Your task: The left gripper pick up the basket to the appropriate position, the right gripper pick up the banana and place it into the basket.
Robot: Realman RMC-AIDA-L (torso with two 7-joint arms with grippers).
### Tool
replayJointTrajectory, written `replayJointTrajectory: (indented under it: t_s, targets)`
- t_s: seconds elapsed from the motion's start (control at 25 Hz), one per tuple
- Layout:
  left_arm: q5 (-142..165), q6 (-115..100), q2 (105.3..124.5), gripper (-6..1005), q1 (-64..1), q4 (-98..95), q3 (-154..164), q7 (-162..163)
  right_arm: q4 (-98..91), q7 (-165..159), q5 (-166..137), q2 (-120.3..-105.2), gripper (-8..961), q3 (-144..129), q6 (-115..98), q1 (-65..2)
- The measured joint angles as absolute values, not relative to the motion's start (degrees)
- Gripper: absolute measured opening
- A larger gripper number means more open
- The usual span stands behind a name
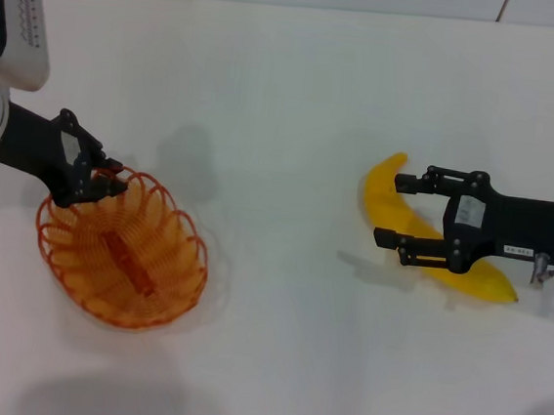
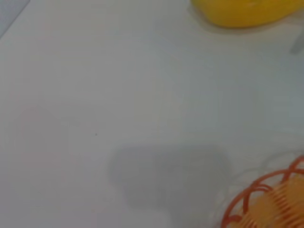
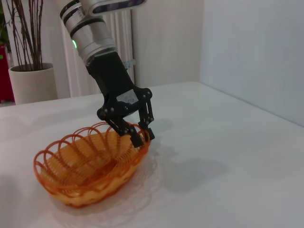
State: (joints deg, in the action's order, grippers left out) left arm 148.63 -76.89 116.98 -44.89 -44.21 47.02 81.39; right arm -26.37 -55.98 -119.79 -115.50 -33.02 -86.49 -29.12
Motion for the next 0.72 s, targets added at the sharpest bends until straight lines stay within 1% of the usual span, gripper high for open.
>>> replayJointTrajectory:
  t_s: [0.32, 0.4, 0.72]
  targets:
    - [148.8, -77.0, 116.98, 208, -45.0, -44.2, 47.0, 81.4, -26.4, -56.0, -119.8, -115.50, 735, -32.9, -86.5, -29.1]
    - [148.6, -77.3, 116.98, 148, -45.0, -44.3, 47.0, 81.4, -26.4, -56.0, -119.8, -115.48, 734, -32.9, -86.6, -29.1]
    - [148.2, -79.0, 116.98, 120, -44.6, -46.4, 47.0, 82.0, -26.4, -56.0, -119.8, -115.39, 731, -32.8, -86.7, -29.0]
